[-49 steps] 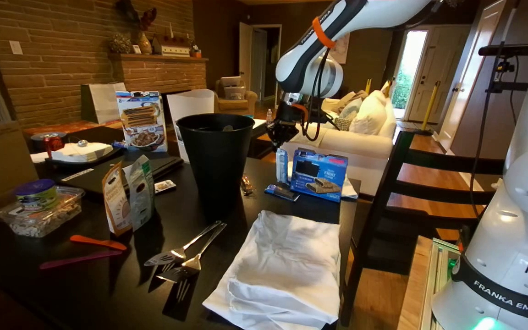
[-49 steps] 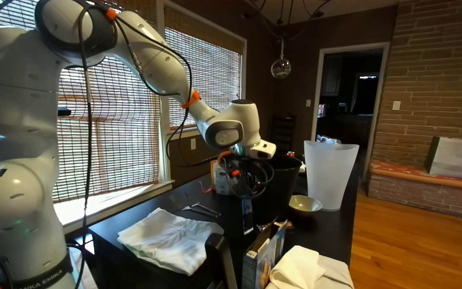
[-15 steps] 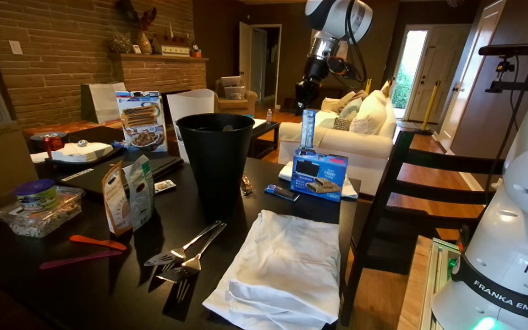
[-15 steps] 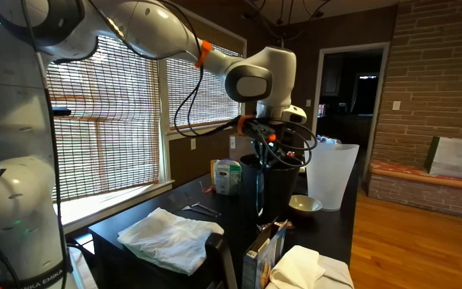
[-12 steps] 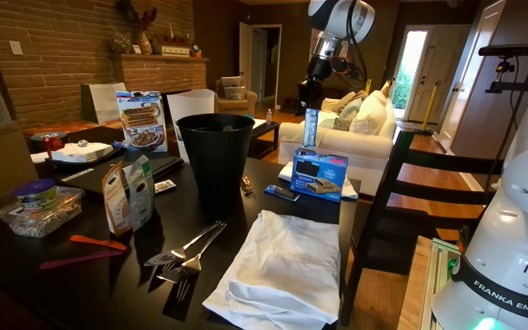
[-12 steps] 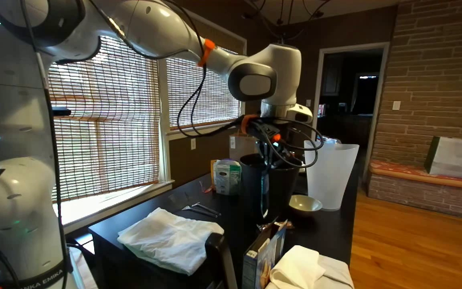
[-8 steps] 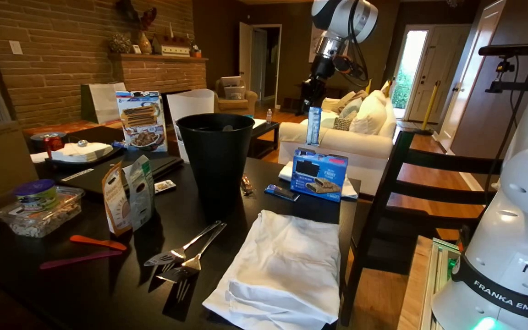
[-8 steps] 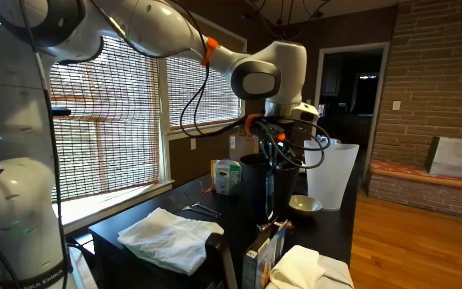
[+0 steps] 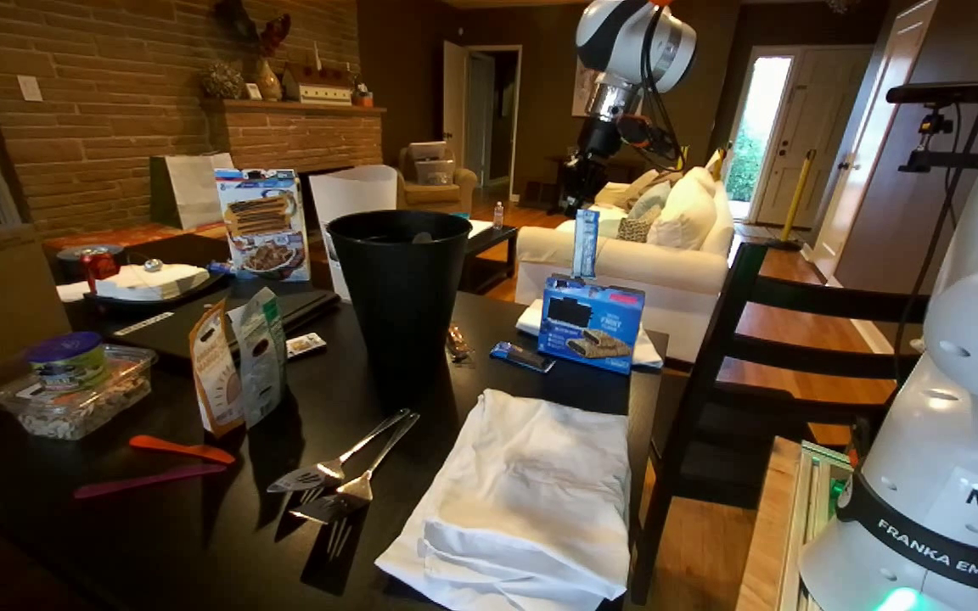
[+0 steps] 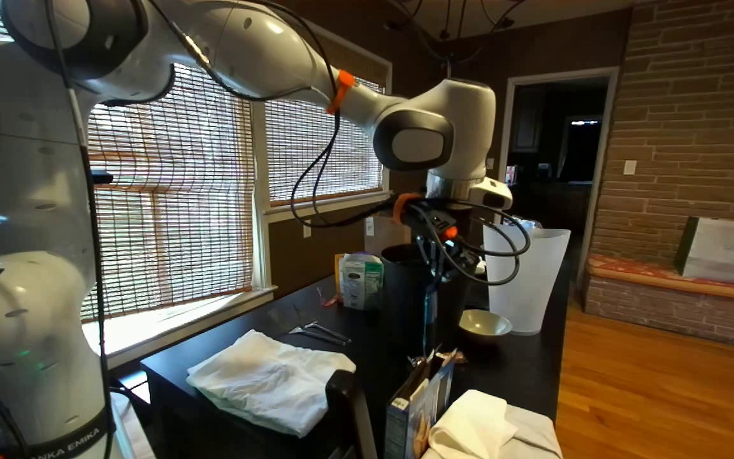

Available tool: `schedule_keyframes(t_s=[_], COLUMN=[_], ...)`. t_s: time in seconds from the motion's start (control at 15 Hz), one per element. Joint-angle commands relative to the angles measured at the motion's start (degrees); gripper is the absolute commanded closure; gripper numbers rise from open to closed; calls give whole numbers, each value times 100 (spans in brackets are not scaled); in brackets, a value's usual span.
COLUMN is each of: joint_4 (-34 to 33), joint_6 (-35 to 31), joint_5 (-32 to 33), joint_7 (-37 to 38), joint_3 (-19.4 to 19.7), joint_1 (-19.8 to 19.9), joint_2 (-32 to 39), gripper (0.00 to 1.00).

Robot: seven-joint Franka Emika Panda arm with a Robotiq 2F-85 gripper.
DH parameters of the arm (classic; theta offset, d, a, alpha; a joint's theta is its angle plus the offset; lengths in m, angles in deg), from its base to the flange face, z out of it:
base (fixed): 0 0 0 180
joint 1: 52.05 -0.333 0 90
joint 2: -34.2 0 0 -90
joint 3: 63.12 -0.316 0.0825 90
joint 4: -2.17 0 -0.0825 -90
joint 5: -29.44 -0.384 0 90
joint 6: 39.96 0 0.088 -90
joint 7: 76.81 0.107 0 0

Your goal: Put the left packet in the blue box

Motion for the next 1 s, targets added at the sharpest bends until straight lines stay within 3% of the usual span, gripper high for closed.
schedule_keyframes(t_s=[0.0,0.93], joint_4=[-165,-84], joint_6=[91,127], joint_5=[-5,-6], joint_7=[63,198], joint_3=[-22,-44], joint_1=[97,180], joint_2=[144,287], gripper=[100,100])
